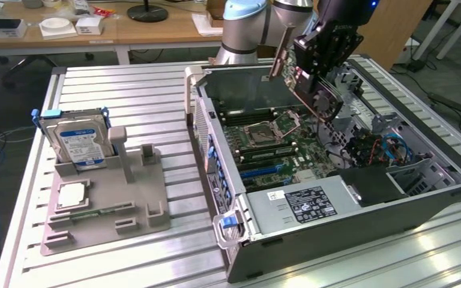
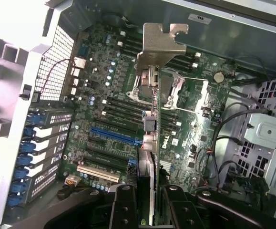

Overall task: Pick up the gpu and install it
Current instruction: 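Insert the gpu into the slot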

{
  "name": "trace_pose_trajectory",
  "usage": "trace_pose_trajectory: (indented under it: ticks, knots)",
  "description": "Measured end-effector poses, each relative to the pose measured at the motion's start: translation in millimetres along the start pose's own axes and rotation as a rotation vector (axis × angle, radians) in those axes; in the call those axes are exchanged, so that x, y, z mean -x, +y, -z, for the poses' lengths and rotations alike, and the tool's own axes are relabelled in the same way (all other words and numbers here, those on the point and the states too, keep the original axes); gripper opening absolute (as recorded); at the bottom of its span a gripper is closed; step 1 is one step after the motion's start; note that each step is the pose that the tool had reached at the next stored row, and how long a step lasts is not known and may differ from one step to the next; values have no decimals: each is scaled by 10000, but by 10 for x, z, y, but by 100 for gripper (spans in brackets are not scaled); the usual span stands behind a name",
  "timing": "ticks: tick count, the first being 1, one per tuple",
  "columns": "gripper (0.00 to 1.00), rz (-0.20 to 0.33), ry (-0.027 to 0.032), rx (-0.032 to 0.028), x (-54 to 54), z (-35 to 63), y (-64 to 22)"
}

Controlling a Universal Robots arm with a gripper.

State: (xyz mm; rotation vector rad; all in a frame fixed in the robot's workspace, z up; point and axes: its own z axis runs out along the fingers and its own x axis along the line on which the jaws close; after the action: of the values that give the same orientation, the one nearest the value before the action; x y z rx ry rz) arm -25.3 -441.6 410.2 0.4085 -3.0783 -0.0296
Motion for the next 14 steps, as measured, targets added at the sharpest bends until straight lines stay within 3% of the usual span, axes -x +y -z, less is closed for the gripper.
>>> trace_pose_trajectory:
  ticks: [14]
  knots:
    - [26,564,14,-19,0,0,0]
